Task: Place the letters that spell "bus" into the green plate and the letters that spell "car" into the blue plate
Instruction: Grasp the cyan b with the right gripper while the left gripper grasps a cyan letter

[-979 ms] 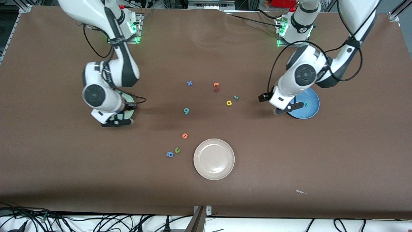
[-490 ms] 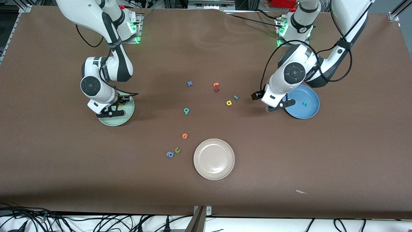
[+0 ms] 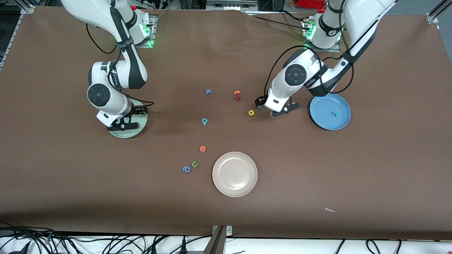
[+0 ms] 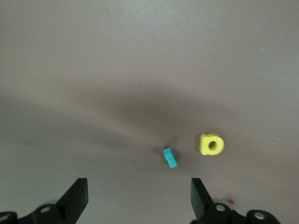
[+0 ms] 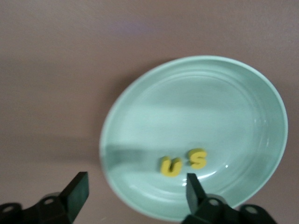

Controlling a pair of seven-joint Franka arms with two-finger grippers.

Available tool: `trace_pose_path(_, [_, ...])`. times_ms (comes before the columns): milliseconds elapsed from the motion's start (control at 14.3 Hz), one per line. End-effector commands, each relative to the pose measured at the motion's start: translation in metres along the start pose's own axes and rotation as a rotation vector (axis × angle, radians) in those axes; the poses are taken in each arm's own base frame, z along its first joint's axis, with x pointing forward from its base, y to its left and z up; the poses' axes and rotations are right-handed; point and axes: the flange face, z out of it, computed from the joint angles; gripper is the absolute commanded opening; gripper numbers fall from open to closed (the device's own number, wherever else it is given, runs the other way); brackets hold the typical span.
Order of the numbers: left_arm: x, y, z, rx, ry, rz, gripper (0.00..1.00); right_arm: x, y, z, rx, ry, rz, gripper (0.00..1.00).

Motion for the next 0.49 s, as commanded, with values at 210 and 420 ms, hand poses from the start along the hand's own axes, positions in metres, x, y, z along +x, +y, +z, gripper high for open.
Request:
trace_pose_path(210, [0.009,0.003,0.023,0.013,-0.007,-0.178,0.74,0.014,-0.139,-0.031,0.044,0.024,0.337,0.94])
trace_pose_path(420, [0.016,0.002,0.025,-0.001,-0.015,-0.349,0.72,0.018,-0.175,-0.024,0.106,0.054,0.463,0.83])
